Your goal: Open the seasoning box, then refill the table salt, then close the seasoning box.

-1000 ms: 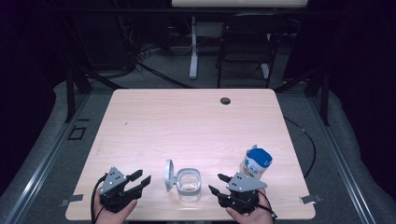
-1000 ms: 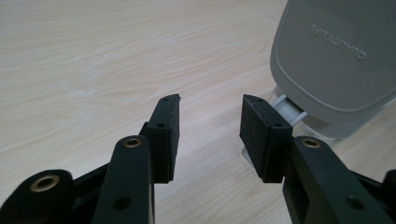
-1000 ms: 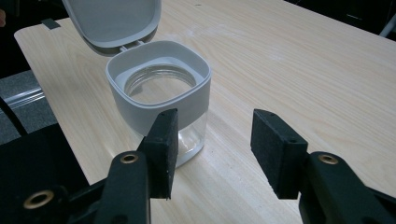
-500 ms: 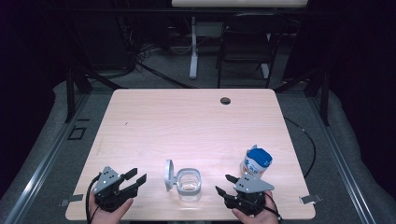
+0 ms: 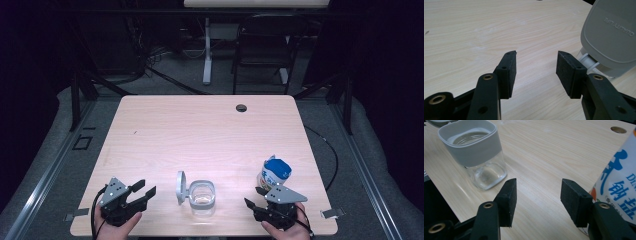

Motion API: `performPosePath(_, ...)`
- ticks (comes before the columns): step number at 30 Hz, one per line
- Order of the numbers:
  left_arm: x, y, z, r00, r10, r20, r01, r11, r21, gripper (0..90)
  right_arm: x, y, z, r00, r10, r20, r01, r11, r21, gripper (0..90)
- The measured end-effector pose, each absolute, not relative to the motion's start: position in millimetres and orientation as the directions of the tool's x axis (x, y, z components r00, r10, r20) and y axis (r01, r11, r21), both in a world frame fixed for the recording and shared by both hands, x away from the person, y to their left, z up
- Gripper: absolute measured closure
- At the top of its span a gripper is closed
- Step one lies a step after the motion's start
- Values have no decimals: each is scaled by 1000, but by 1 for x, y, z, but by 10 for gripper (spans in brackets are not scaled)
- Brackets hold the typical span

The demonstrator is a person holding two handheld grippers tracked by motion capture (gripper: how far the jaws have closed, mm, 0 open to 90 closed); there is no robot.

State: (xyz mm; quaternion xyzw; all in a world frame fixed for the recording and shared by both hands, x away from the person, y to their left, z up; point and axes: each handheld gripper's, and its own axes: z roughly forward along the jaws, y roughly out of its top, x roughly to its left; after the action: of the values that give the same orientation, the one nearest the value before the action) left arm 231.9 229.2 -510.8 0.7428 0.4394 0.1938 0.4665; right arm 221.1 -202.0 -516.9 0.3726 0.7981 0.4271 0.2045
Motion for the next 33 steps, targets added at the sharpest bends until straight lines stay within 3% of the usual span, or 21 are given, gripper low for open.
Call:
performPosePath(19, 237, 232, -510, 532, 837, -128, 476, -171, 862, 509, 223, -214, -524, -625, 781, -6, 443, 361, 821, 487)
performPosePath(22, 240, 231, -512, 532, 837, -129, 478, -171, 861, 510, 221, -218, -524, -626, 780, 16, 465, 356, 811, 546)
performPosePath(33, 240, 232, -510, 524, 842, -129, 474, -163, 865, 511, 218, -236, -520, -606, 795, 41, 484, 327, 812, 548)
